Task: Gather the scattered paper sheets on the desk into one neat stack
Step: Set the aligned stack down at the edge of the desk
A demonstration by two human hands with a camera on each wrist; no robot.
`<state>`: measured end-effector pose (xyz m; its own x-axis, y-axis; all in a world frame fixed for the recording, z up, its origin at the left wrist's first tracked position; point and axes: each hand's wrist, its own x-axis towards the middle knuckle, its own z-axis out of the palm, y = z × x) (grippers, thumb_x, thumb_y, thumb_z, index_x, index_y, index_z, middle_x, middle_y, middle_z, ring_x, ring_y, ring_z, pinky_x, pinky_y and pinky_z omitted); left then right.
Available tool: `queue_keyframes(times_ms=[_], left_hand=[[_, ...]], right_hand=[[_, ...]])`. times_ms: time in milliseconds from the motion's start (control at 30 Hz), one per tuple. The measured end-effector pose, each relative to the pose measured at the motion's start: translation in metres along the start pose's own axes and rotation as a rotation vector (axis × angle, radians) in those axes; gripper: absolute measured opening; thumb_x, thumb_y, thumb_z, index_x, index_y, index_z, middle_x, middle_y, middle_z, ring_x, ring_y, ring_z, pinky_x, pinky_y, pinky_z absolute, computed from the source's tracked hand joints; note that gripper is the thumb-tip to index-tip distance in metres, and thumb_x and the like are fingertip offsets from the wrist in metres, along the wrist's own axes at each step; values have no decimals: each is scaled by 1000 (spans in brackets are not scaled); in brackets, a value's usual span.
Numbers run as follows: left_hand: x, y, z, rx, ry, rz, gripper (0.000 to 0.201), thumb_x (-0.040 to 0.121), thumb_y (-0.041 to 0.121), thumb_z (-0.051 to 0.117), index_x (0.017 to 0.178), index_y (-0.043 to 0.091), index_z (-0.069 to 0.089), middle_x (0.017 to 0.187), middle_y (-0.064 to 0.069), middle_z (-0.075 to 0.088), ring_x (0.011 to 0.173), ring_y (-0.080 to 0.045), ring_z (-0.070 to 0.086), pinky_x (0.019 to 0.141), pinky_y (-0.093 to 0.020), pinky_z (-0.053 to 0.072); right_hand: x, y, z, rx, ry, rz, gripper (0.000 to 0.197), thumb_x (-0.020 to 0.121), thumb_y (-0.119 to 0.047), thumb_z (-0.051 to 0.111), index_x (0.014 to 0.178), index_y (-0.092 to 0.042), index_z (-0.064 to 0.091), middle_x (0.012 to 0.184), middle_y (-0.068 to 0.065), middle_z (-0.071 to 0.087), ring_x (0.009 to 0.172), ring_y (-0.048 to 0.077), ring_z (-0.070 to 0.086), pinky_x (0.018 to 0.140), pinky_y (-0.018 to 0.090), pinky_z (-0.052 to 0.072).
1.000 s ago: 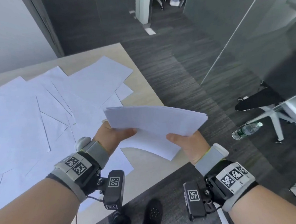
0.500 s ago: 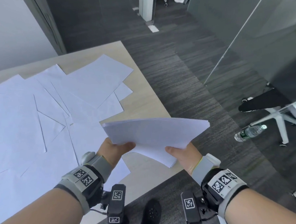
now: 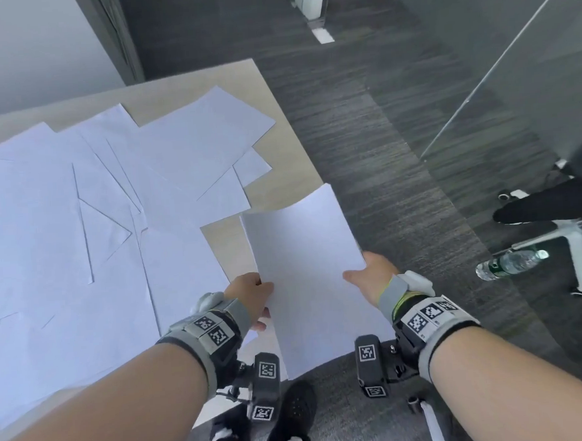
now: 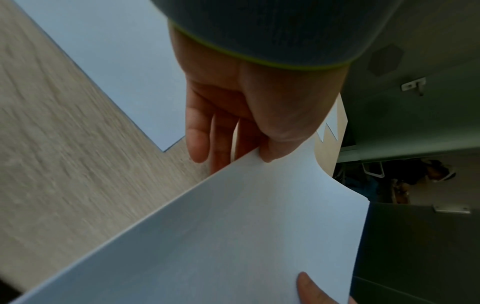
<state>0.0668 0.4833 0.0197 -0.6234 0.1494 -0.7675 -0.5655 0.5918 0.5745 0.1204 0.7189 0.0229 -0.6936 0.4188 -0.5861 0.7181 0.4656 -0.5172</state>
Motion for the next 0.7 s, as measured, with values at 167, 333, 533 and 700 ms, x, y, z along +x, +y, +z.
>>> queue_keyframes(times_ms=[167,333,533,700], left_hand=[[1,-7,0,132,64,-6,17,95,19,53,92,11,69,81,-5,79,77,-19,77,57,-33,62],[-6,-27,-27,175,155,39,17,92,24,55,90,19,71,82,3,78,82,-22,76,61,-33,57],[-17,-56,-66,297,355,73,11,92,28,59,91,32,69,100,7,70,86,-19,66,76,-31,53],[-6,-81,-104,428,468,129,30,88,30,67,118,32,66,137,5,56,121,-22,54,102,-40,46]], right_hand=[[9,23,-1,-76,15,55,17,87,-22,64,98,-9,63,86,4,64,72,26,56,59,29,38],[9,42,-15,-77,48,86,25,86,-19,61,75,-16,39,67,2,42,57,20,36,55,30,26],[10,35,-24,-98,167,80,24,81,-31,64,103,-26,54,108,6,57,76,22,60,67,33,49],[8,-15,16,17,54,-88,25,91,-30,61,116,-27,60,118,0,56,82,13,60,64,27,45]])
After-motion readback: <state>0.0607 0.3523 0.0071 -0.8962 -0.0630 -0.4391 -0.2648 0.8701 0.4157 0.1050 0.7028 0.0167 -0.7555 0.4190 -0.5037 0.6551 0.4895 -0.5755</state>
